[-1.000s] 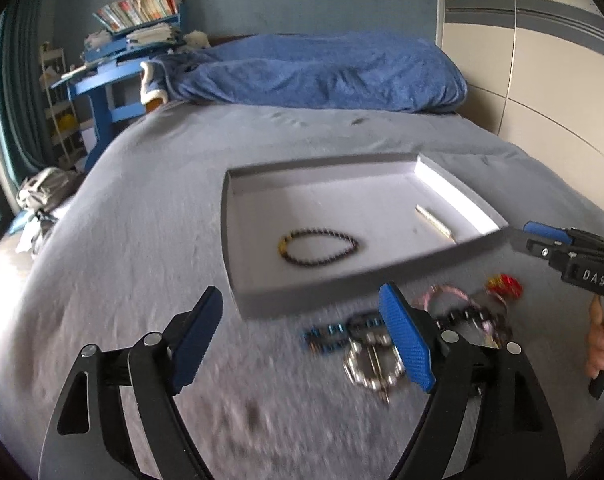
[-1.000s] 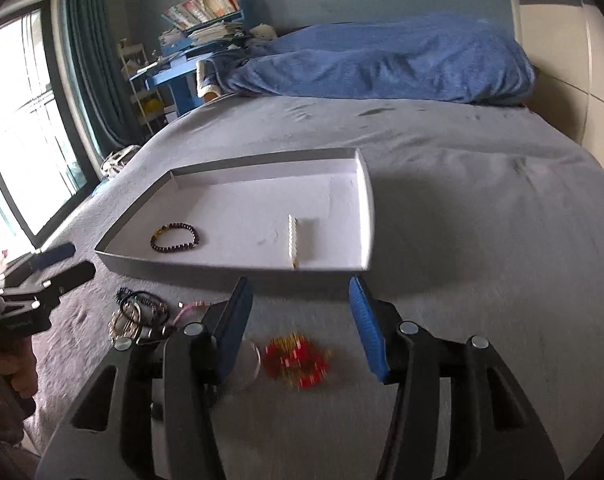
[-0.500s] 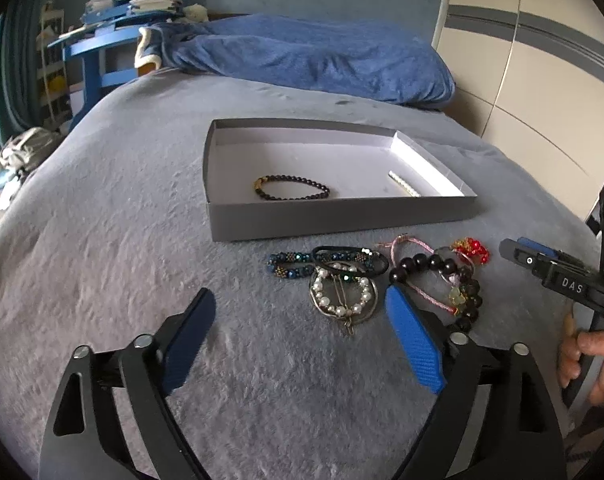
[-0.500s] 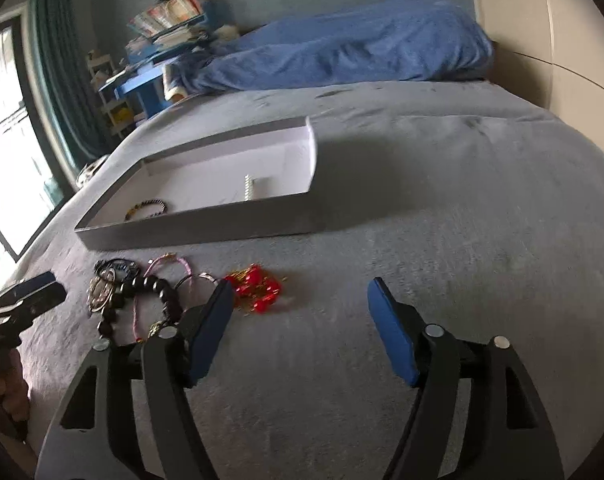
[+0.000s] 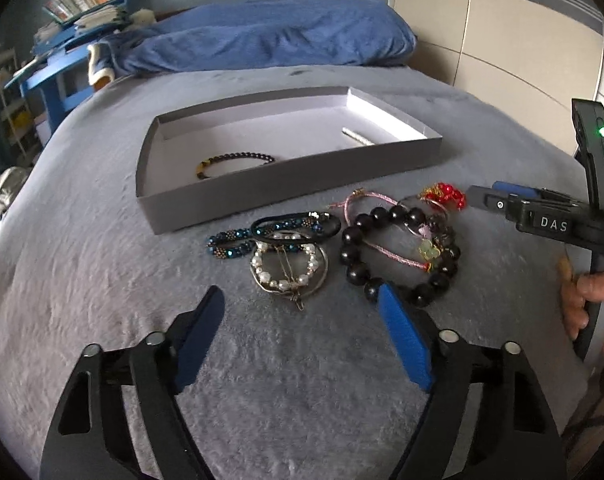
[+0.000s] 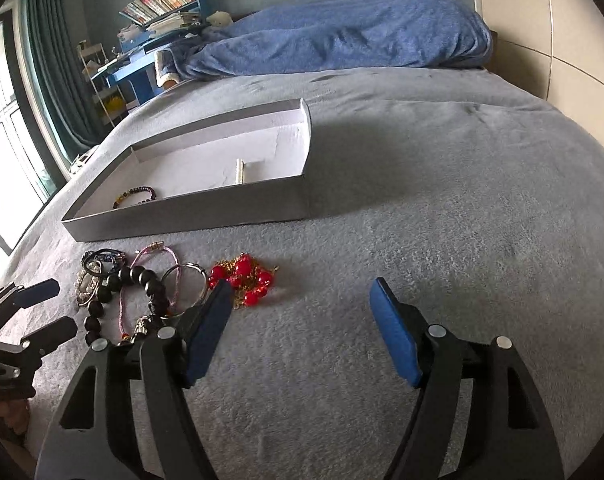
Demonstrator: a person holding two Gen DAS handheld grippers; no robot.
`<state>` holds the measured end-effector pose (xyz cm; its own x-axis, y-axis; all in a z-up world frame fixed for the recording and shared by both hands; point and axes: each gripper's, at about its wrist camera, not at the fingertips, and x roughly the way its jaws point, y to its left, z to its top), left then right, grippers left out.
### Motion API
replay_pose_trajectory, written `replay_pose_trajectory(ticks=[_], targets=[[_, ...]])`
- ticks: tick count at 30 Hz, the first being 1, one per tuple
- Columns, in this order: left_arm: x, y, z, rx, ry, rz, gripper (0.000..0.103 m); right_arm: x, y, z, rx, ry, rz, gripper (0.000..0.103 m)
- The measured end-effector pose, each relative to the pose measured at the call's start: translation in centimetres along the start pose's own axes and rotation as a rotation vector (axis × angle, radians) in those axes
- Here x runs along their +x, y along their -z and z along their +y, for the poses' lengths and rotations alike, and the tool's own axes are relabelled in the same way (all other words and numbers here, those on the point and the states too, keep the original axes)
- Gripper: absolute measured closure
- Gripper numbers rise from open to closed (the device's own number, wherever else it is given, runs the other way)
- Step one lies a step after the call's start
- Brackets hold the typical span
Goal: Organize jewelry
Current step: 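Move the left tool to the black bead bracelet and close on it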
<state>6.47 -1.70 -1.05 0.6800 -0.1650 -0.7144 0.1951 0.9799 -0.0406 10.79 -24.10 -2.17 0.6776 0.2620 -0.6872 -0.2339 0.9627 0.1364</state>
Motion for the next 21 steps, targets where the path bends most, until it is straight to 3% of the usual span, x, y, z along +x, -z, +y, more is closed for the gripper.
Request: replay_pose_trajectory(ticks=[4, 9, 12, 15, 21], targets=[[1.1, -0.1, 1.3, -0.064, 0.005, 0.05, 0.044, 0.1, 0.0, 0.2, -0.009, 0.004, 0.006, 0.033], [1.4, -0.6, 1.5, -0.082, 0.005, 0.048, 0.049, 0.4, -0.2, 0.2, -0.012, 0.012, 0.016, 0.034], [0.6, -0.6, 0.9, -0.053, 0.011, 0.006, 0.052, 0.6, -0.2, 0.0, -0.004, 0.013, 0.019, 0.034], [-0.5, -0.6, -0.6, 0.008, 0.065, -0.05, 0.053, 0.9, -0.3, -0.1, -0.002, 0.015, 0.024, 0.034], [-0.2, -0.6, -3.5, 0.145, 0.099, -0.033, 0.053, 1.0, -0.4, -0.1, -0.007, 0.017, 0.025, 0.035]])
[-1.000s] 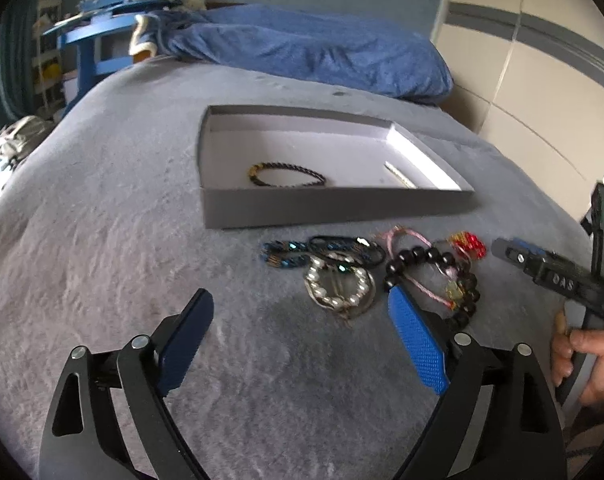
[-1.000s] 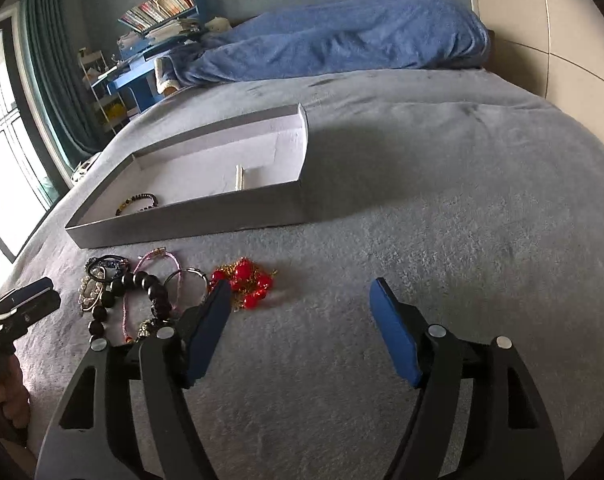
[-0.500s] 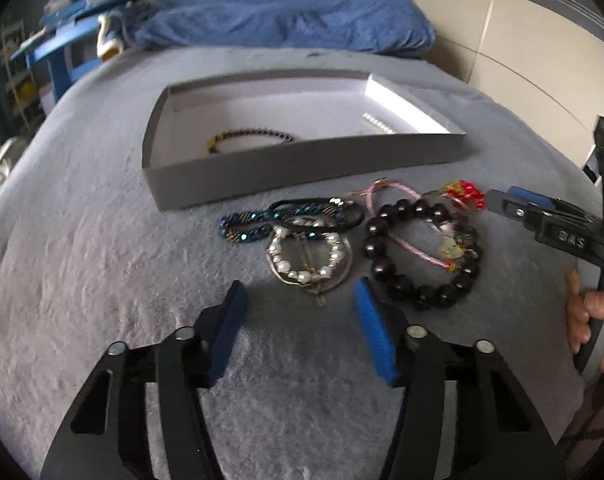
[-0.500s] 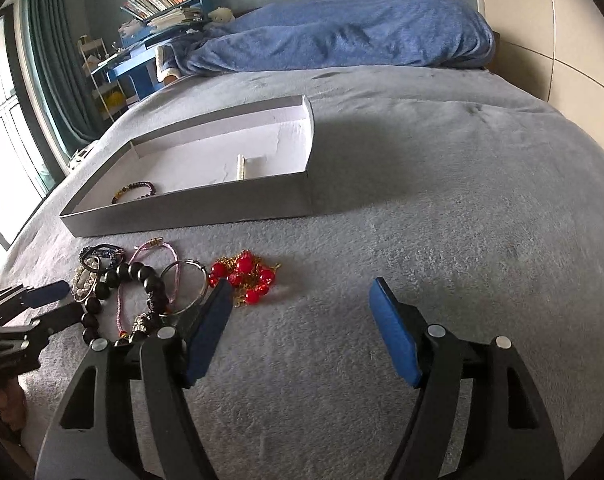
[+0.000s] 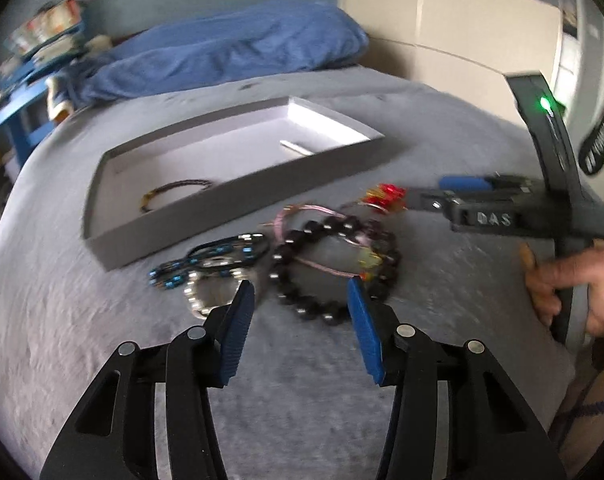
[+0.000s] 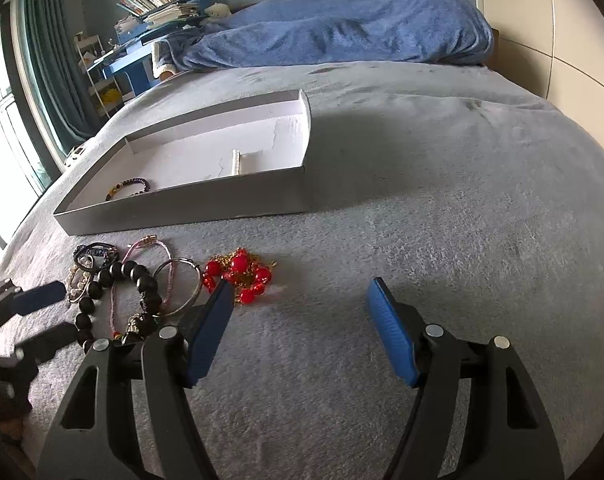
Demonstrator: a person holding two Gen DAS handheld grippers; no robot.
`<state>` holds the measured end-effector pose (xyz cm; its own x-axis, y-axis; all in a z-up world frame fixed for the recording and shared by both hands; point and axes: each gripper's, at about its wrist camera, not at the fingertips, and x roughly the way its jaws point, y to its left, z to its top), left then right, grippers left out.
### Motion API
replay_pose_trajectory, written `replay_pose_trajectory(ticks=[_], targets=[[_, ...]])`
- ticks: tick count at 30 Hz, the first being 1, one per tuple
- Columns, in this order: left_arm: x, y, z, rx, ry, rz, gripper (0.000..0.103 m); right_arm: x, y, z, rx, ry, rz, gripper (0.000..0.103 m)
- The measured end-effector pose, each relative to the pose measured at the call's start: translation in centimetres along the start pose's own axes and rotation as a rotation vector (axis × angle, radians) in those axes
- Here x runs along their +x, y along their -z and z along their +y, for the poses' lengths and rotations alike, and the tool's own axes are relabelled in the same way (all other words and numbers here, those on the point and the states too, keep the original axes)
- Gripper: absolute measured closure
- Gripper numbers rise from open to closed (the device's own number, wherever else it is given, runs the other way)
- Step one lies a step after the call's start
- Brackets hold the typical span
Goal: Organize jewelry
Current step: 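Move the left tool to the black bead bracelet and close on it, then grasp the red bead tassel with the right tool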
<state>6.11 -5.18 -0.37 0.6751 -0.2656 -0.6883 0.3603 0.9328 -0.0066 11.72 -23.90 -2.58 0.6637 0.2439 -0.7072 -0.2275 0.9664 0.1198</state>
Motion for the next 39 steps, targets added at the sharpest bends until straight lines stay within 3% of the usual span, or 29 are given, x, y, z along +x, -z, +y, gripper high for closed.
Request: replay_pose_trajectory(ticks=[5, 13, 18, 22, 23, 24, 25, 26, 28, 34, 39], targets=[[0.9, -0.2, -0.3, 0.009, 0.0, 0.029, 0.056, 0.1, 0.0, 0.0, 0.001, 0.005, 0.006, 0.039], [2.0, -0.4, 1.1, -0.074, 0.035, 0.074, 0.061, 0.2, 0.0, 0.5, -0.025, 0.0, 0.008, 0.04], [3.4, -0.7, 2.4, -0.156, 0.099, 0.108, 0.061, 0.9, 0.1, 1.1, -0.064, -0.041, 0.038, 0.054], [3.9, -1.0, 2.3, -0.162, 0.103, 0.113, 0.061, 1.3, 0.1, 1.4, -0.075, -0.091, 0.056, 0.065], [3.8, -1.0, 2.3, -0.16, 0.103, 0.111, 0.062, 1.3, 0.1, 1.4, -0.075, -0.105, 0.057, 0.072], [3.8, -0.9, 2.2, -0.16, 0.104, 0.109, 0.067, 1.3, 0.2, 1.4, -0.075, -0.121, 0.058, 0.082], [3.8, -0.9, 2.2, -0.162, 0.103, 0.105, 0.08, 1.3, 0.2, 1.5, -0.075, -0.133, 0.058, 0.086], [3.7, -0.8, 2.3, -0.167, 0.104, 0.101, 0.085, 1.3, 0.2, 1.5, -0.076, -0.14, 0.057, 0.093], [3.4, -0.8, 2.4, -0.171, 0.107, 0.086, 0.088, 1.0, 0.2, 1.3, -0.068, -0.149, 0.045, 0.095], [0.3, -0.3, 2.7, -0.176, 0.123, -0.051, 0.088, -0.6, 0.1, 0.1, -0.012, -0.135, -0.043, 0.095], [-1.5, 0.4, 2.8, -0.166, 0.083, -0.09, 0.088, -1.7, 0.1, -0.6, 0.018, -0.094, -0.105, 0.095]])
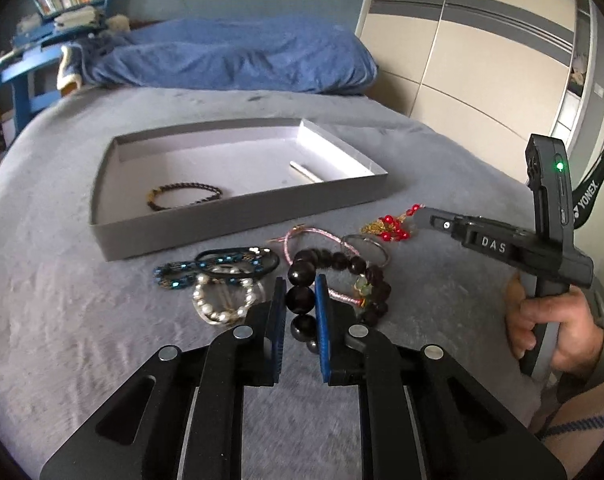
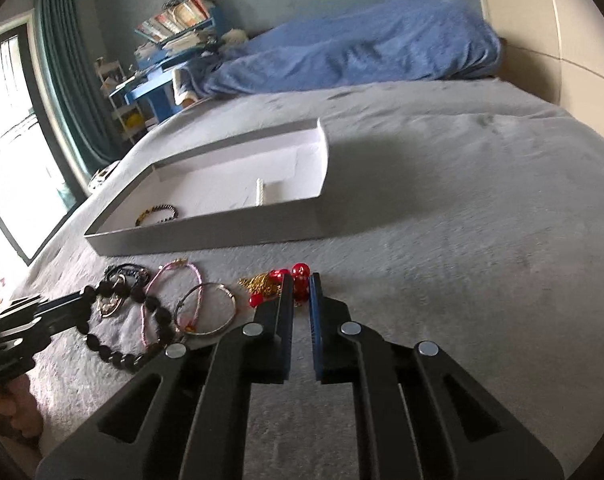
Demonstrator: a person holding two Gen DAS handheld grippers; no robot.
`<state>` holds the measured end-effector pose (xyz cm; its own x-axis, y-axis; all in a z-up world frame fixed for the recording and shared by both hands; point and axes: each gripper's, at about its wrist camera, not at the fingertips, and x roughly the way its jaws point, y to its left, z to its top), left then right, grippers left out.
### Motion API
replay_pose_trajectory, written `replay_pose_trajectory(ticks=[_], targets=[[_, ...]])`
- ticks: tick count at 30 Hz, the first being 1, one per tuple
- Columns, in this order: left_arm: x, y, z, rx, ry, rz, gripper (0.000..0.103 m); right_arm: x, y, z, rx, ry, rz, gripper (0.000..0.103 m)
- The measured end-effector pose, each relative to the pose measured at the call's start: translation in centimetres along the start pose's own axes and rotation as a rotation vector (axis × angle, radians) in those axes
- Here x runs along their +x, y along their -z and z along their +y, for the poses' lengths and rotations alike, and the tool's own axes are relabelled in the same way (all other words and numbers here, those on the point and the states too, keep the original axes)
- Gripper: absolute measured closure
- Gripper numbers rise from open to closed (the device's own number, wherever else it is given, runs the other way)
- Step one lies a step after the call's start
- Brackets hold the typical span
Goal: Organize jewelry
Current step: 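Grasp the red bead tassel with the right tool, then drop the black bracelet in the tray with the left tool while the right drops the tassel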
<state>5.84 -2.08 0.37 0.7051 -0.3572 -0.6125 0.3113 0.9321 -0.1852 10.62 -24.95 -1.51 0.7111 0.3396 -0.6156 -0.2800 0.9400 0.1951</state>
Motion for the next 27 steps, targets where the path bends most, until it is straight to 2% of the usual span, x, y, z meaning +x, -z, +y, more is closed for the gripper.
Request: replay_pose_trajectory(ticks=[13, 18, 27], targets=[[-4.1, 0.7, 2.5, -0.037, -0.081, -0.031, 0.088, -1.7, -0.4, 0.6, -0.035, 0.007, -0.076, 0.095], [-6.0, -0.7, 2.9, -0.043, -0.099, -0.072, 0.088, -2.7, -0.9, 0.0, 0.004, -0.005, -0.085, 0.095], [-7.5, -3.6, 2.5, -0.021, -0.114, -0.129, 0.088, -5.2, -3.7, 1.3, -0.061, -0.007, -0.149, 0.095]])
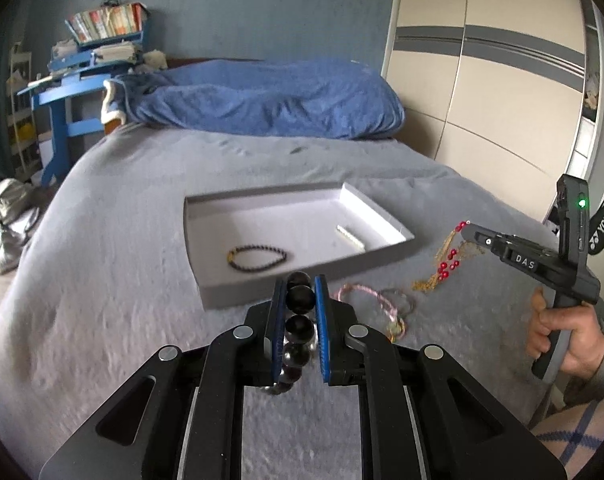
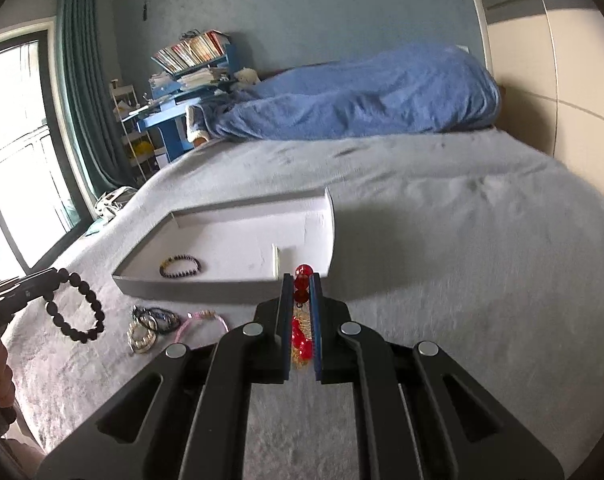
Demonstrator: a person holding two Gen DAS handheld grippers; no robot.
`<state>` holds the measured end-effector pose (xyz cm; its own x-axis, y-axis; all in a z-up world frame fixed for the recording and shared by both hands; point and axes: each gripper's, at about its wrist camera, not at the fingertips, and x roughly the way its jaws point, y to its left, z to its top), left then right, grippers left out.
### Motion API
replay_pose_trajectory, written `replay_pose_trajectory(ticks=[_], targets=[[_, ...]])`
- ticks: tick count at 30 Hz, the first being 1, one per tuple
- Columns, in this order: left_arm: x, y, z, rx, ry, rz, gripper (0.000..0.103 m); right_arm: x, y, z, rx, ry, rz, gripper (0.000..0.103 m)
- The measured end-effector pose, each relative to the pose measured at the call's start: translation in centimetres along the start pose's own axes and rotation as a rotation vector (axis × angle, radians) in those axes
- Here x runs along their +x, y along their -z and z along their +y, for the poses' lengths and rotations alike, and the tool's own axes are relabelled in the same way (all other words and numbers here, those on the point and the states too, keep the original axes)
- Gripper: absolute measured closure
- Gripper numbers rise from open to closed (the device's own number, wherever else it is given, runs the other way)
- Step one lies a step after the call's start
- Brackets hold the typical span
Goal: Organize jewelry
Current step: 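Drop the black bracelet in the tray with the left tool while the right drops the tassel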
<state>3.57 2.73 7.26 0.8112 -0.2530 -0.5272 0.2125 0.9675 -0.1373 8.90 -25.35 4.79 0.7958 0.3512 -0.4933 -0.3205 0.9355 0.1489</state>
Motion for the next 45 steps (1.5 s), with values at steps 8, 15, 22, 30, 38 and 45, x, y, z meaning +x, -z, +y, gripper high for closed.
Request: replay_pose_trajectory(ticks=[8, 15, 22, 30, 38, 45], targets=[[0.6, -2.6, 0.0, 0.001, 0.001, -0.035, 0.088, -0.3, -3.1, 0.7, -0.035, -0.017, -0.044, 0.095], [1.5, -5.0, -0.4, 0.014, 0.009, -0.068, 0.088, 0.4, -5.5, 2.1, -0.075, -0.043, -0.067, 0.095], [3.9, -6.6, -0.7, 0.022, 0.025, -0.06, 0.088, 2.6, -8.1, 2.7, -0.083, -0.089, -0.058, 0.095], [7.4, -8.9, -1.9, 0.022, 0.049, -0.05, 0.088, 5.2, -9.4, 3.5, -0.136, -0.081, -0.031, 0.095], [11.2, -9.1, -2.8, 0.022, 0.06, 0.005, 0.088, 6.3, -10.8, 3.2, -0.141, -0.068, -0.035, 0.095], [13.7, -7.5, -3.3, 0.033, 0.049, 0.061, 0.088, 9.0, -8.3, 2.6, -0.139, -0.044, 0.053, 0.095]])
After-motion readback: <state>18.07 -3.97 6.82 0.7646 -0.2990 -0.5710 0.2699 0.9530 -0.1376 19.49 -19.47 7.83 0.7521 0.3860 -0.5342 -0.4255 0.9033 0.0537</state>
